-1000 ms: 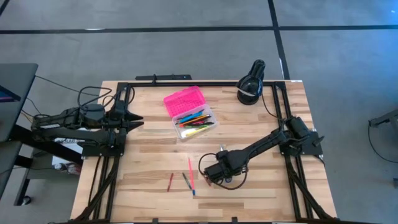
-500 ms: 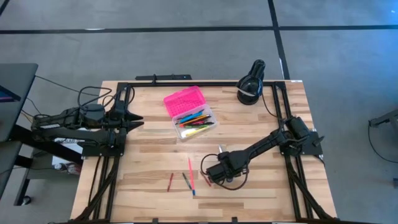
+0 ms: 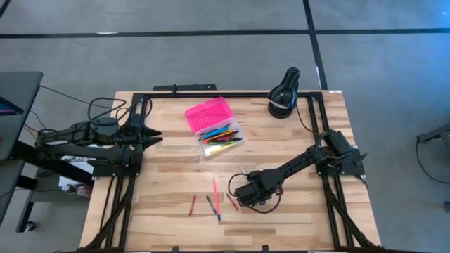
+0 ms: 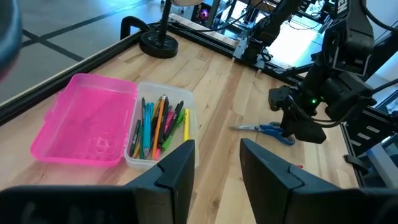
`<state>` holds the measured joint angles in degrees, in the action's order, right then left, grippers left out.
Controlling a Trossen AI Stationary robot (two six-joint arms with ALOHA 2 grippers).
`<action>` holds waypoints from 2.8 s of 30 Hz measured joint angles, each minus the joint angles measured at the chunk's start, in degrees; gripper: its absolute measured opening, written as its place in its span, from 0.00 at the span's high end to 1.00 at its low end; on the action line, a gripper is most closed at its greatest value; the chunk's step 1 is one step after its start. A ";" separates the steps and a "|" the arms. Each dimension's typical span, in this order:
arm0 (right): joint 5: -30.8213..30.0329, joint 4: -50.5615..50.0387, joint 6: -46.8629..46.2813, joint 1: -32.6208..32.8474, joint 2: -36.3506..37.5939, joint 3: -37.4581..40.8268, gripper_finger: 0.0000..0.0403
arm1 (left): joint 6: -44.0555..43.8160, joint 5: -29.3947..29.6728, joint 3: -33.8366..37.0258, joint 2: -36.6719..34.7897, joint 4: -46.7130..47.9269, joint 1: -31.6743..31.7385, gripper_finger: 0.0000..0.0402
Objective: Pick & place school supplies into a supply box
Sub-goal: Put the blue scissors into the pink supply box
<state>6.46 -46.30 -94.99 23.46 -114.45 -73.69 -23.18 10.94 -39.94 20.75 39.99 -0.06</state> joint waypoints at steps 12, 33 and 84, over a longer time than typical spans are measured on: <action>-0.56 -0.79 2.48 0.15 -0.15 0.00 0.83 | -0.64 0.01 0.00 -0.02 0.00 -0.01 0.70; -3.77 -3.14 4.20 0.28 -0.61 -2.39 0.83 | -1.45 1.16 0.00 0.00 0.00 0.00 0.70; -20.11 -13.05 100.33 -31.79 -0.31 -21.73 0.84 | -16.92 3.21 0.00 -0.01 0.39 -0.01 0.70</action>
<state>-13.66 -59.36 5.34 -8.33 -114.76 -95.42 -40.09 14.15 -39.94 20.74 40.38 -0.06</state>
